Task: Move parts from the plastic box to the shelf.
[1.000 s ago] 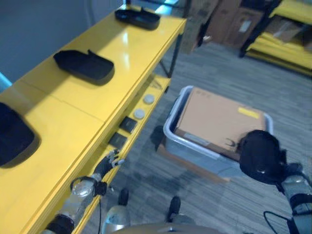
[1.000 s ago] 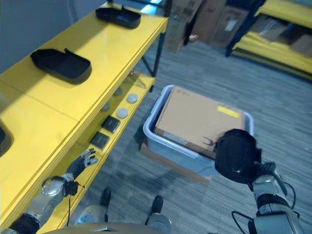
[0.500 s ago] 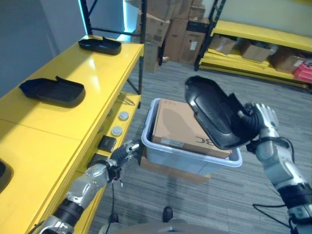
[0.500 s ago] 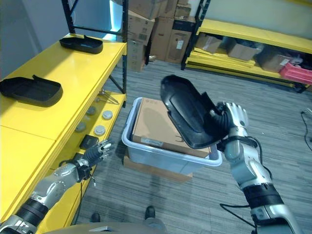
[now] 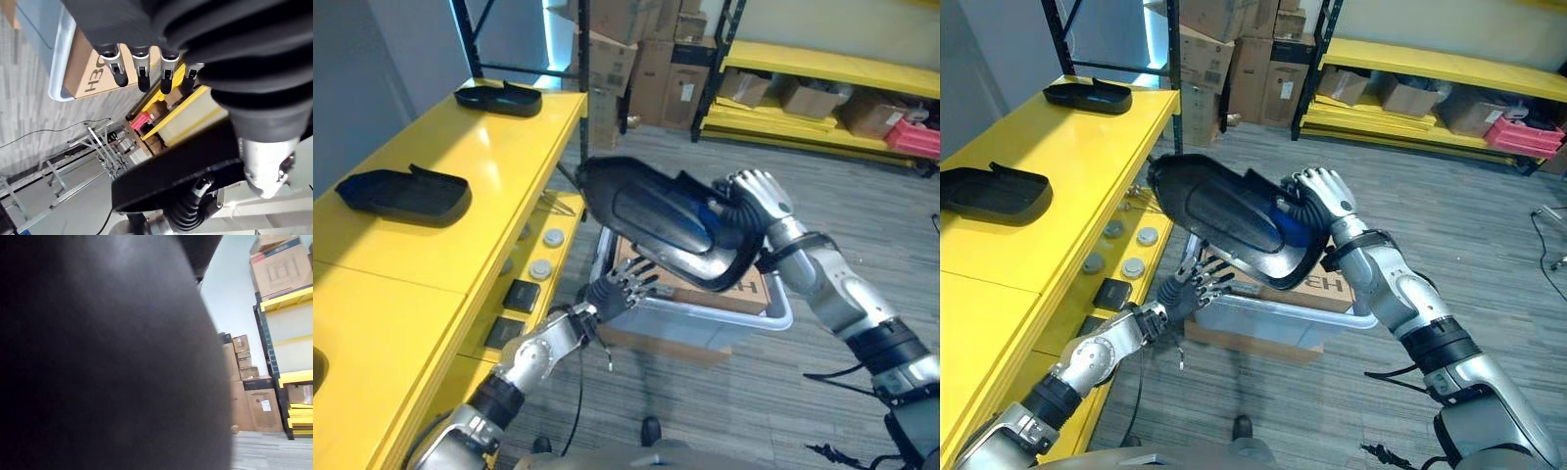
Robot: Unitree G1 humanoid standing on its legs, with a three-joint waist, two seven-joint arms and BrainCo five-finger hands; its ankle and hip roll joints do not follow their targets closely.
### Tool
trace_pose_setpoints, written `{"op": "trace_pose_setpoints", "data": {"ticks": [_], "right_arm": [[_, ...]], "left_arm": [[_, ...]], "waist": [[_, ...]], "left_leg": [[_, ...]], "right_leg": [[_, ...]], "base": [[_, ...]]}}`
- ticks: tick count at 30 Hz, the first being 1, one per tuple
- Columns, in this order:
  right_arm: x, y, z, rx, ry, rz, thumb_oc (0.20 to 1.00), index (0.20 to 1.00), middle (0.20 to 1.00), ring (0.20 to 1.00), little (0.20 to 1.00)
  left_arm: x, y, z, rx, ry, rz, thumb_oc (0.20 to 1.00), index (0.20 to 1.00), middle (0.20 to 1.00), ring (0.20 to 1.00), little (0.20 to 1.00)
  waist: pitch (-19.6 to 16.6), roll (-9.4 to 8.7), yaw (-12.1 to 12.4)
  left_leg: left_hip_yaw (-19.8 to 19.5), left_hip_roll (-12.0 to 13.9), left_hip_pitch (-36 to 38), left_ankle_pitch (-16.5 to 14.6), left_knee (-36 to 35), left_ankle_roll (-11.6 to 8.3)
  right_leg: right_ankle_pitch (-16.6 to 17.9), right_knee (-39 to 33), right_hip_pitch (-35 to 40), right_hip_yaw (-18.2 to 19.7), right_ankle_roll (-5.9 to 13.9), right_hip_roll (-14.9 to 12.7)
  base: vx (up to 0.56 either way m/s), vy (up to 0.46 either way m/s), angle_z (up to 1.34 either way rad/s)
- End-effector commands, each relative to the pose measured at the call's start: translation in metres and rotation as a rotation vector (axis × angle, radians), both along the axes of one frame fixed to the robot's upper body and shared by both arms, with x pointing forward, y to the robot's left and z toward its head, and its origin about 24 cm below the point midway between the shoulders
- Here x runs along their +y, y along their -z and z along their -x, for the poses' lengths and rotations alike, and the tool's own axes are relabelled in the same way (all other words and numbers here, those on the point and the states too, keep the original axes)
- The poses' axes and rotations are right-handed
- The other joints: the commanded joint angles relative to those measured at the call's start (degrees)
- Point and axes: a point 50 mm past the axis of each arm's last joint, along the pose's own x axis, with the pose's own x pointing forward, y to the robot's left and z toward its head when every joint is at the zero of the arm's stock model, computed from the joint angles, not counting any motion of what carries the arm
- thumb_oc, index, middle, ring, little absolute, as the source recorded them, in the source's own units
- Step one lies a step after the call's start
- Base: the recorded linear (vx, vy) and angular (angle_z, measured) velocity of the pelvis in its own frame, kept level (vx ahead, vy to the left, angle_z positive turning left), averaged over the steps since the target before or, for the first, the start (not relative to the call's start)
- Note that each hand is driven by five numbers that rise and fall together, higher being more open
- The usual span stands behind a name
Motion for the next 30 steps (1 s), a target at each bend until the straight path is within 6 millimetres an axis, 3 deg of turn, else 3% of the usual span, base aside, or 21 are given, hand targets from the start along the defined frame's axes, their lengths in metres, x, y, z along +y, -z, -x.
{"op": "trace_pose_setpoints", "data": {"ticks": [1, 9, 10, 11, 16, 17, 23, 27, 28, 30], "right_arm": [[0.016, -0.049, -0.010, -0.144, -0.100, -0.038, 0.200, 0.200, 0.200, 0.200, 0.200], [0.054, -0.033, 0.003, -0.094, -0.299, -0.132, 0.200, 0.200, 0.200, 0.200, 0.200], [0.060, -0.033, 0.008, -0.094, -0.343, -0.163, 0.200, 0.200, 0.200, 0.200, 0.200], [0.064, -0.033, 0.011, -0.088, -0.370, -0.178, 0.200, 0.200, 0.200, 0.200, 0.200], [0.076, -0.033, 0.028, -0.058, -0.479, -0.253, 0.200, 0.200, 0.200, 0.200, 0.200], [0.082, -0.027, 0.041, -0.011, -0.557, -0.291, 0.200, 0.200, 0.200, 0.200, 0.200], [0.095, -0.012, 0.055, 0.117, -0.645, -0.410, 0.200, 0.200, 0.200, 0.200, 0.200], [0.100, 0.006, 0.060, 0.239, -0.650, -0.515, 0.200, 0.200, 0.200, 0.200, 0.200], [0.113, 0.036, 0.074, 0.332, -0.640, -0.595, 0.200, 0.200, 0.200, 0.200, 0.200], [0.113, 0.042, 0.077, 0.341, -0.633, -0.598, 0.200, 0.200, 0.200, 0.200, 0.200]], "left_arm": [[-0.027, -0.034, -0.016, -0.081, 0.002, 0.158, 1.000, 1.000, 1.000, 1.000, 1.000], [-0.025, -0.047, -0.022, -0.114, -0.122, 0.161, 1.000, 1.000, 1.000, 1.000, 1.000], [-0.022, -0.045, -0.023, -0.065, -0.166, 0.150, 0.407, 0.407, 0.407, 0.407, 0.407], [-0.020, -0.043, -0.025, -0.039, -0.201, 0.142, 0.200, 0.200, 0.200, 0.200, 0.200], [-0.004, -0.030, -0.031, 0.015, -0.323, 0.089, 0.200, 0.200, 0.200, 0.200, 0.200], [0.005, -0.025, -0.032, 0.012, -0.378, 0.049, 0.200, 0.200, 0.200, 0.200, 0.200], [0.012, -0.026, -0.031, -0.002, -0.448, 0.066, 0.200, 0.200, 0.200, 0.200, 0.200], [0.020, -0.033, -0.033, -0.049, -0.548, 0.074, 0.200, 0.200, 0.200, 0.200, 0.200], [0.035, -0.047, -0.034, -0.160, -0.707, 0.049, 0.200, 0.200, 0.200, 0.200, 0.200], [0.042, -0.052, -0.035, -0.221, -0.756, 0.048, 0.200, 0.200, 0.200, 0.200, 0.200]], "waist": [[0.39, 2.42, 1.79], [0.45, 1.92, 3.47], [0.55, 1.97, 3.64], [0.55, 1.96, 3.66], [0.53, 1.96, 3.76], [0.66, 2.07, 3.85], [1.01, 2.02, 4.15], [1.13, 1.95, 4.11], [1.75, 1.98, 4.09], [1.86, 1.95, 4.04]], "left_leg": [[0.53, -1.43, 1.43, -1.28, -0.13, 2.78], [-1.08, -2.02, 0.85, -1.36, -0.13, 2.94], [-1.26, -2.12, 0.75, -1.37, -0.13, 3.03], [-1.31, -2.18, 0.74, -1.42, -0.13, 3.07], [-1.40, -2.35, 0.73, -1.52, -0.13, 3.16], [-1.50, -2.48, 0.66, -1.54, -0.13, 3.28], [-1.61, -2.77, 0.70, -1.71, -0.13, 3.54], [-1.72, -3.03, 0.71, -1.77, -0.13, 3.75], [-1.79, -3.52, 0.62, -1.68, -0.13, 4.40], [-1.76, -3.71, 0.56, -1.70, -0.13, 4.57]], "right_leg": [[-4.25, 1.01, 5.82, -3.66, 0.26, 1.53], [-4.15, 0.70, 6.03, -4.71, 0.26, 1.59], [-4.15, 0.69, 6.04, -4.79, 0.28, 1.60], [-4.16, 0.67, 6.03, -4.80, 0.30, 1.61], [-4.18, 0.59, 5.95, -4.80, 0.32, 1.64], [-4.14, 0.55, 5.80, -4.74, 0.37, 1.62], [-3.98, 0.52, 5.81, -4.90, 0.54, 1.35], [-4.01, 0.73, 5.74, -4.76, 0.60, 1.19], [-3.94, 1.40, 5.51, -4.40, 0.66, 0.86], [-3.87, 1.59, 5.37, -4.26, 0.80, 0.72]], "base": [[0.00, 0.000, 0.00], [-0.01, 0.002, 0.03], [-0.01, 0.001, 0.13], [0.00, 0.004, 0.09], [0.00, 0.001, 0.01], [0.00, 0.000, 0.00], [0.01, 0.016, -0.02], [0.03, 0.063, -0.02], [0.02, 0.143, -0.02], [0.01, 0.112, -0.02]]}}
